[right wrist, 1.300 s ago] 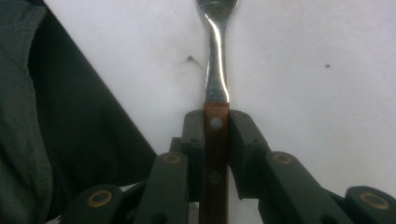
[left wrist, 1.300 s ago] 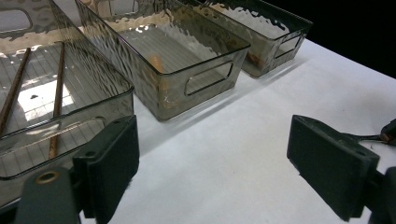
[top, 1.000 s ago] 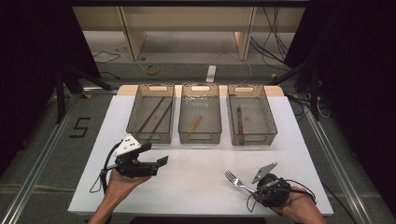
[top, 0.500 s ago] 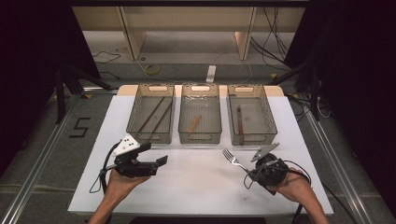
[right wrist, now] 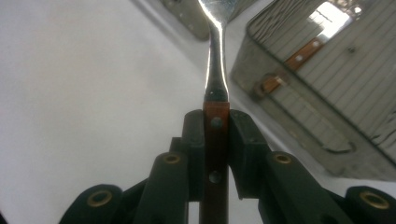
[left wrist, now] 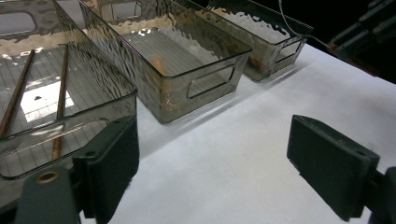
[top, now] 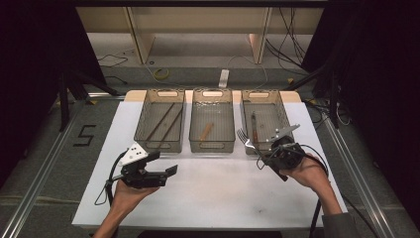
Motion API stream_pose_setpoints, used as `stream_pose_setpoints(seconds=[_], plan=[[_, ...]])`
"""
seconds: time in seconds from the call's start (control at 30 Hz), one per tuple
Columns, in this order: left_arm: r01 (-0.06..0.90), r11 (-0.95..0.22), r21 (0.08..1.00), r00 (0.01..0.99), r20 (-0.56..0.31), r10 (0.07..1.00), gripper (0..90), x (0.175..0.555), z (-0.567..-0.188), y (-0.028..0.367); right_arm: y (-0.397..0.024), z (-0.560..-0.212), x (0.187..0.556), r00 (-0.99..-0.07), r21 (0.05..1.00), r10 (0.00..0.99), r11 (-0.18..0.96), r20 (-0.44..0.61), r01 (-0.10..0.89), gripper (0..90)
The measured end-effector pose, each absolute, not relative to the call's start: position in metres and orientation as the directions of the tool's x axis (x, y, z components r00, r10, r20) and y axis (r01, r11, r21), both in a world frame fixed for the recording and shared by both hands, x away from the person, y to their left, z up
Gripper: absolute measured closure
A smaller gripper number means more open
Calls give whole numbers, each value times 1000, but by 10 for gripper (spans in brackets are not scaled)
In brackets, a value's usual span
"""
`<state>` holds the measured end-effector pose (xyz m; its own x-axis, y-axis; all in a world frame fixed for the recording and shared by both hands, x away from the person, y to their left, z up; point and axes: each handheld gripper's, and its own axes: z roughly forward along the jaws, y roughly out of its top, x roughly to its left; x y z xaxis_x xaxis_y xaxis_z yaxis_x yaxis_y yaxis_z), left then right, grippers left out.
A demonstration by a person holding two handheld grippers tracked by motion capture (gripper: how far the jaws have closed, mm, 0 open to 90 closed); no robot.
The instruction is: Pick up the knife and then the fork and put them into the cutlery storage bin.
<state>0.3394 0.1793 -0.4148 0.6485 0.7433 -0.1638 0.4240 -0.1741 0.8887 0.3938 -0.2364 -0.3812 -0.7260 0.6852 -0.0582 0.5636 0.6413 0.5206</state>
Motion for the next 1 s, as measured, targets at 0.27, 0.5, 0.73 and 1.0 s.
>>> stream_pose_setpoints(seconds=[0.27,0.5,0.73,1.0], plan=[[425,-169,890,647,-168,743,164,339,-414,179,-238,-365,422,-682,556,730,590,-57,585,777],[422,-165,891,646,-169,744,164,338,-414,181,-238,-349,447,-641,583,765,551,-67,597,777],[424,-167,890,647,-168,744,164,339,-414,180,-239,-346,472,-597,592,801,504,-47,629,777],[423,-168,891,649,-168,742,164,339,-414,180,-243,-352,499,-531,590,847,447,-37,672,777]])
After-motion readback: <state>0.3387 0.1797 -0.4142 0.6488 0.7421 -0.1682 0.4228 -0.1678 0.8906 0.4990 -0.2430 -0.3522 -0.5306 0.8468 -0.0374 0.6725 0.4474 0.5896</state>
